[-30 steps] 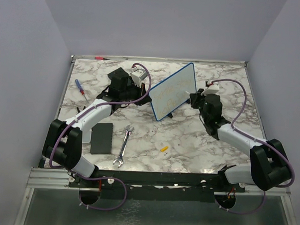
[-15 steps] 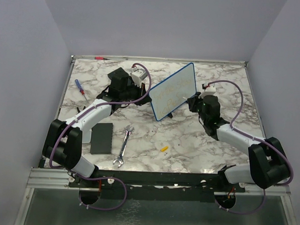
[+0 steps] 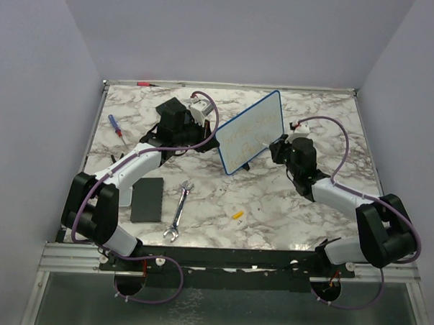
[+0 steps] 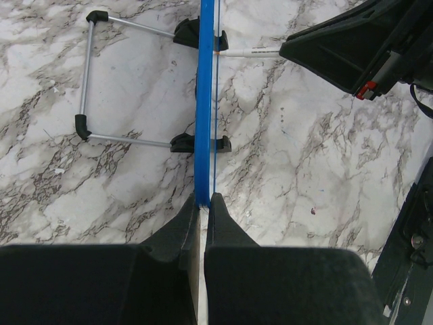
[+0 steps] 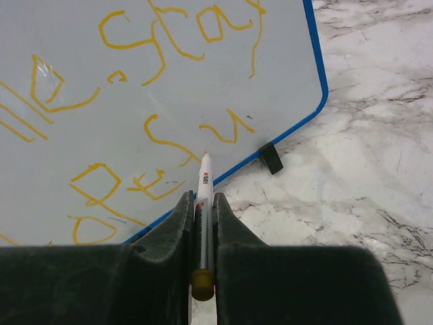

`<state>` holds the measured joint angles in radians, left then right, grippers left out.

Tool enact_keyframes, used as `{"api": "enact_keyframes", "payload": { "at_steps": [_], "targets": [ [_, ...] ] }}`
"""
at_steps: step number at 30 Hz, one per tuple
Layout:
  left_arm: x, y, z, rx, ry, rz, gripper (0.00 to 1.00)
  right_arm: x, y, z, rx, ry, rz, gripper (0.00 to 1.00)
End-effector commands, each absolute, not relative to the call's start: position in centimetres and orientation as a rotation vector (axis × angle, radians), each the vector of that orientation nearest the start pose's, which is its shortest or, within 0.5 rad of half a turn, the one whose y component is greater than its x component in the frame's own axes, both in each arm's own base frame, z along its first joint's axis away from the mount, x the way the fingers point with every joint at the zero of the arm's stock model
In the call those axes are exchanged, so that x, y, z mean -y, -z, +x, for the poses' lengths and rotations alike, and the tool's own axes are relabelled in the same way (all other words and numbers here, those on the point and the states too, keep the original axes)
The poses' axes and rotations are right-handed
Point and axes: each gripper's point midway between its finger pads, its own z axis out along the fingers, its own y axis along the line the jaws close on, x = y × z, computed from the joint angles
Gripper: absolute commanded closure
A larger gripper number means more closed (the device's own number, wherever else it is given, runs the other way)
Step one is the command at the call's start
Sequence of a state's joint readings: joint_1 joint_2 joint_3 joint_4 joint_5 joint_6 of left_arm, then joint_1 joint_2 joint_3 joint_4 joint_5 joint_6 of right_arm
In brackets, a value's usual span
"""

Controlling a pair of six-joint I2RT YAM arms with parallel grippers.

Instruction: Write a sentence on the whiteboard

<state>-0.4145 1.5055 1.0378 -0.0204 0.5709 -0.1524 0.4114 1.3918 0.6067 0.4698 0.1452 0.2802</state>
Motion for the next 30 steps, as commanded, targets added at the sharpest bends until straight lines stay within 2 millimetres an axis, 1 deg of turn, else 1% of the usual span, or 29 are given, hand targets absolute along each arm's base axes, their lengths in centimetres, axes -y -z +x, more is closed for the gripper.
{"api": "enact_keyframes", "payload": {
  "at_steps": [1, 11, 20, 30],
  "targets": [
    [26.0, -16.8, 34.0, -2.062, 0.916, 0.652, 1.0, -16.0, -12.6, 38.5, -1.895, -0.366, -0.04, 0.99],
    [26.0, -16.8, 34.0, -2.062, 0.916, 0.653, 1.0, -16.4, -13.5, 38.3, -1.866, -0.39, -0.064, 0.99],
    [26.0, -16.9, 34.0, -2.061, 0.918, 0.651, 1.0, -17.2, -13.6, 37.7, -1.858, -0.419, -0.102, 0.99],
    [26.0, -16.8, 34.0, -2.062, 0.918, 0.653, 1.0, -17.3, -13.9, 37.5, -1.85, -0.417, -0.11, 0.99]
  ]
}}
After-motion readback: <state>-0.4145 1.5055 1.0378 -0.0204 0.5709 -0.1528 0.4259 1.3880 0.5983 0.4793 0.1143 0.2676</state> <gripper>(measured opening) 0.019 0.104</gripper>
